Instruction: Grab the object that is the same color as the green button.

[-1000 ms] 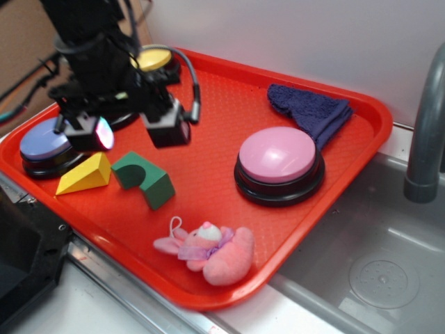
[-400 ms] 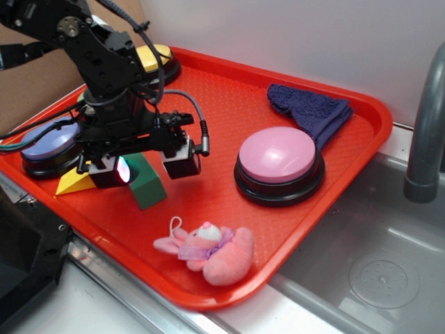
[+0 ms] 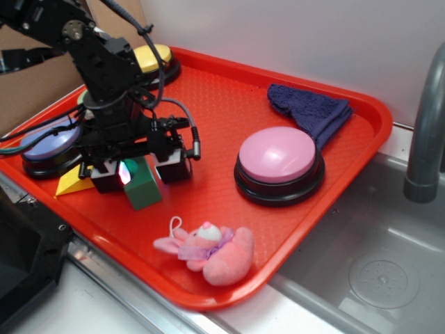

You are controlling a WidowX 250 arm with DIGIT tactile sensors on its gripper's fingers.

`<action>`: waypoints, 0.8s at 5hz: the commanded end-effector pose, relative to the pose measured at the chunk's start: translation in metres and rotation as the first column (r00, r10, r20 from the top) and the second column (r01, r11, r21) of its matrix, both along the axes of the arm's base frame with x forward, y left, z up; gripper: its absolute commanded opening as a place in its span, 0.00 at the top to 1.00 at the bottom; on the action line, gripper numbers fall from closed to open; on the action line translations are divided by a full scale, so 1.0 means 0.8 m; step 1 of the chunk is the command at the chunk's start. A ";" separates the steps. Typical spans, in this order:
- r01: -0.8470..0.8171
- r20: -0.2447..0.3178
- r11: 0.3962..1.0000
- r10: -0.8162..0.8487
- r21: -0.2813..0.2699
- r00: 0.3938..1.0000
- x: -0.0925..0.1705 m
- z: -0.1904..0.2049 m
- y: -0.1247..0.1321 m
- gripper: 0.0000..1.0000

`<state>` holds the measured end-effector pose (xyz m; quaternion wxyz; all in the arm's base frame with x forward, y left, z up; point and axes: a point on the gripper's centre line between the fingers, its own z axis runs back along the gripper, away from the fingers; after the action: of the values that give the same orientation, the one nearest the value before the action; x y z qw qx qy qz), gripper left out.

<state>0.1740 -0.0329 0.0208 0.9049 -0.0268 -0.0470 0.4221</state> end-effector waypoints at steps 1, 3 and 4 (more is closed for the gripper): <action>-0.013 -0.001 1.000 0.013 -0.020 1.000 0.013 0.009 0.015 1.00; 0.264 -0.012 0.962 -0.263 0.073 0.965 0.032 0.092 0.016 1.00; 0.387 -0.033 0.917 -0.385 0.102 0.922 0.040 0.139 0.009 1.00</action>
<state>0.1963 -0.0265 0.1204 0.9730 0.0227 -0.0332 0.2272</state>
